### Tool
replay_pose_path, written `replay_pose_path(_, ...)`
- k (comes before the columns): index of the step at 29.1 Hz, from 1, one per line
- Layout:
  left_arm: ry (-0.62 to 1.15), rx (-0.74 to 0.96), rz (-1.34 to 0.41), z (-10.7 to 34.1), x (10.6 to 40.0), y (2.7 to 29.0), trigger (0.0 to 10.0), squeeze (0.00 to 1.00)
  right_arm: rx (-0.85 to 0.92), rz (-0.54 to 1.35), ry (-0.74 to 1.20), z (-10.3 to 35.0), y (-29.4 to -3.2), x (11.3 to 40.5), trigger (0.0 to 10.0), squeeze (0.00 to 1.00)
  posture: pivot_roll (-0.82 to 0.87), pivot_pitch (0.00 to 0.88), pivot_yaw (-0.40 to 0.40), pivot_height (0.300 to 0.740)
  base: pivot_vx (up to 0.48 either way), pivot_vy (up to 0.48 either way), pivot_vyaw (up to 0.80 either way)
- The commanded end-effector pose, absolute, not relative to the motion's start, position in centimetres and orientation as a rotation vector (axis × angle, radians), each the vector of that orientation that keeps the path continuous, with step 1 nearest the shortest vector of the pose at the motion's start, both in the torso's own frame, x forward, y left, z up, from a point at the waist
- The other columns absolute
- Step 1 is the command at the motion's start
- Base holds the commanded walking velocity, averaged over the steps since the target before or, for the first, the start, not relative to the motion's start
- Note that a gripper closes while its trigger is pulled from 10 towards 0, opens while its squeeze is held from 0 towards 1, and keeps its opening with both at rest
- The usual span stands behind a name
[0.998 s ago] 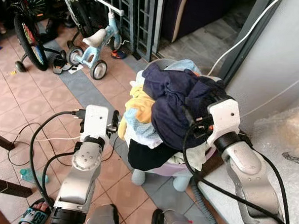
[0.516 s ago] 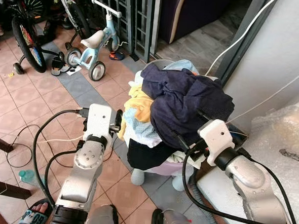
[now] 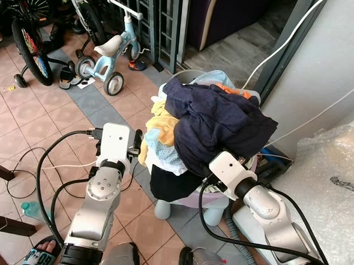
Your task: Clothes washing
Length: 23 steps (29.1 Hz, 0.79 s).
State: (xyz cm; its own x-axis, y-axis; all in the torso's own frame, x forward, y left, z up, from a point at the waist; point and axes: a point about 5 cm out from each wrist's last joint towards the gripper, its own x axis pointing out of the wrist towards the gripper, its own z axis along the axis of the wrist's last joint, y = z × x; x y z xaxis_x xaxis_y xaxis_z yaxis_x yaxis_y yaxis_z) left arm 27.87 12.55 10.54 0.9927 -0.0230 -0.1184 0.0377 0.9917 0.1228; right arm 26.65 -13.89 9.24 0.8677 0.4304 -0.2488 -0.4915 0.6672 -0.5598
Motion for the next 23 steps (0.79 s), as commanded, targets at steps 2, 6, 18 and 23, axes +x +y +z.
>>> replay_pose_path(2,0.12,0.13,-0.04,10.4,28.0,12.3,10.0,0.0,-0.67,0.469,0.14,8.7,-14.8,26.8,0.0,0.0,-0.05,0.129,0.002,0.74,0.0,0.0,0.0)
replay_pose_path(6,0.119,0.128,-0.036,10.5,28.0,12.3,10.0,0.0,-0.677,0.449,0.132,8.7,-14.9,27.2,0.0,0.0,-0.05,0.127,0.0,0.74,0.0,0.0,0.0)
replay_pose_path(18,0.12,0.128,-0.02,10.4,28.0,12.6,10.0,0.0,-0.601,0.337,0.052,10.5,-15.2,28.5,0.0,0.0,-0.05,0.126,-0.001,0.74,0.0,0.0,0.0)
replay_pose_path(23,0.118,0.129,-0.021,10.5,28.1,12.6,10.0,0.0,-0.543,0.27,0.012,11.5,-15.7,29.1,0.0,0.0,-0.05,0.141,-0.004,0.74,0.0,0.0,0.0)
